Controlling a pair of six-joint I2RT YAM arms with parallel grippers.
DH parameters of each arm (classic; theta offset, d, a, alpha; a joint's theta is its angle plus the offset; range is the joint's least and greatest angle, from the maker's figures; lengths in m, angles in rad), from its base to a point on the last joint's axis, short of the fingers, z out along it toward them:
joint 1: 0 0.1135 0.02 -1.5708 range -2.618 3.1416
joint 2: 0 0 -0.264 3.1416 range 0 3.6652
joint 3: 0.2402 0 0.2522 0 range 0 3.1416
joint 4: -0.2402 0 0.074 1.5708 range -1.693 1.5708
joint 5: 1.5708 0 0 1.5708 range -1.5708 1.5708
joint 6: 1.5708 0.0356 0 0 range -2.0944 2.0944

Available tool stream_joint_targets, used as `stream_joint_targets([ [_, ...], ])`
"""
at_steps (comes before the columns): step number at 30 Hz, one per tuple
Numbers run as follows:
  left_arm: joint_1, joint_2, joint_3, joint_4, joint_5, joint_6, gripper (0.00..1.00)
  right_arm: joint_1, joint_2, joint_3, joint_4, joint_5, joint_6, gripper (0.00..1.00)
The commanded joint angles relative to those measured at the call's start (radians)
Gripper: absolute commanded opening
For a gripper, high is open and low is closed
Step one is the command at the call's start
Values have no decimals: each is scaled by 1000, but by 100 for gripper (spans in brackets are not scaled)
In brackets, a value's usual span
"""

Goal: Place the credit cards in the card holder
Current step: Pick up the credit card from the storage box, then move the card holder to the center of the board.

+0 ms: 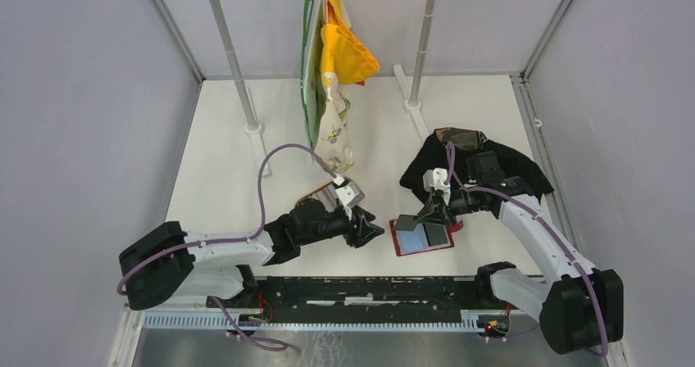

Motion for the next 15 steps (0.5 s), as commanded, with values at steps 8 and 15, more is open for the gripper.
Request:
stream_joint_targets([
  [8,3,-163,-130,195,-204,-251,100,-111,-28,45,-22,52,-24,0],
  [15,-15,45,2,69,55,-141,70,-158,-12,50,-33,84,-13,0],
])
